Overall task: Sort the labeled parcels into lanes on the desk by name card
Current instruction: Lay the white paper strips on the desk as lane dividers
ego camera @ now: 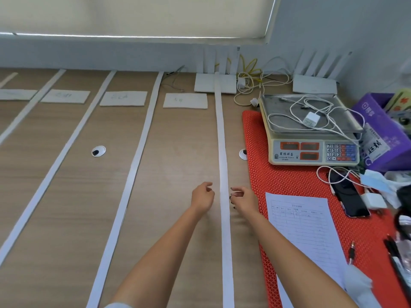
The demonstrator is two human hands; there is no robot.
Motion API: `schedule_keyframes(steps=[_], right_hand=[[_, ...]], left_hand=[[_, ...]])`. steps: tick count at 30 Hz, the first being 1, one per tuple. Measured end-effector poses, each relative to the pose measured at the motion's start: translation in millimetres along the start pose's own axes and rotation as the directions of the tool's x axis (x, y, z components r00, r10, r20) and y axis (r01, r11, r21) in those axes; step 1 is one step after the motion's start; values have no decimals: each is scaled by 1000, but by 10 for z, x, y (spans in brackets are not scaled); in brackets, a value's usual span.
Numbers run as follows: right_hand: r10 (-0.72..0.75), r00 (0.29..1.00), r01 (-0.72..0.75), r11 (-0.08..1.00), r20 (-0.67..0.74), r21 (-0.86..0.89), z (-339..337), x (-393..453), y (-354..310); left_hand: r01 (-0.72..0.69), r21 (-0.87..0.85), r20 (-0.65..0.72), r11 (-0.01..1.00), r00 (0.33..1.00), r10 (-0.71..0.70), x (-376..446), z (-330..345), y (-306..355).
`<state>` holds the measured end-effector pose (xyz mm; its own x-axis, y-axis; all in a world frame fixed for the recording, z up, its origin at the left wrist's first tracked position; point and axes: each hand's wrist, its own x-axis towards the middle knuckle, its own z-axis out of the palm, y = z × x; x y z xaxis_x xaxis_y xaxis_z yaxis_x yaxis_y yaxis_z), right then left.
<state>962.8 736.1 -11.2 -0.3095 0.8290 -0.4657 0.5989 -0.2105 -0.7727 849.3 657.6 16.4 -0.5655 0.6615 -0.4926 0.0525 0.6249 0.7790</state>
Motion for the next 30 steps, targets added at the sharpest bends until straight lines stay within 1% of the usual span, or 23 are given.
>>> schedule_keyframes(steps=[7, 11, 14, 18, 20, 21, 24, 26, 30], right_hand=[[-165, 986, 162, 985, 40, 54, 76, -458, -539], [-223, 973, 220, 974, 58, 48, 235, -711, -807], [-213, 975, 212, 977, 67, 23, 453, -866, -1001], [-211, 976, 211, 977, 48, 2, 972, -1110, -1322], [-255, 967, 255, 967, 25, 21, 1299, -1245, -1519], [-282, 959, 282, 959, 23, 15, 1451, -1326, -1627], [-331, 943, 331, 944, 38, 4, 1926, -1579, -1914], [-363, 930, 362, 932, 51, 21, 2192, -1729, -2111], [-397, 914, 394, 918, 89, 45, 2600, -1901, -2377]], left_hand=[[-165, 21, -111, 986, 980, 167, -353, -561, 201], [-246, 88, -81, 965, 964, 253, -421, -1017, 213], [-287, 114, -32, 951, 956, 292, -433, -1440, 143], [-339, 73, 36, 938, 941, 337, -469, -2155, -138], [-384, 1, 52, 923, 922, 383, -503, -2577, -254], [-396, -37, 35, 917, 917, 398, -525, -2773, -314], [-397, -61, 13, 916, 917, 399, -666, -3327, -476], [-405, -45, 14, 913, 914, 406, -713, -3634, -525], [-418, -30, -25, 908, 908, 418, -765, -4066, -629]])
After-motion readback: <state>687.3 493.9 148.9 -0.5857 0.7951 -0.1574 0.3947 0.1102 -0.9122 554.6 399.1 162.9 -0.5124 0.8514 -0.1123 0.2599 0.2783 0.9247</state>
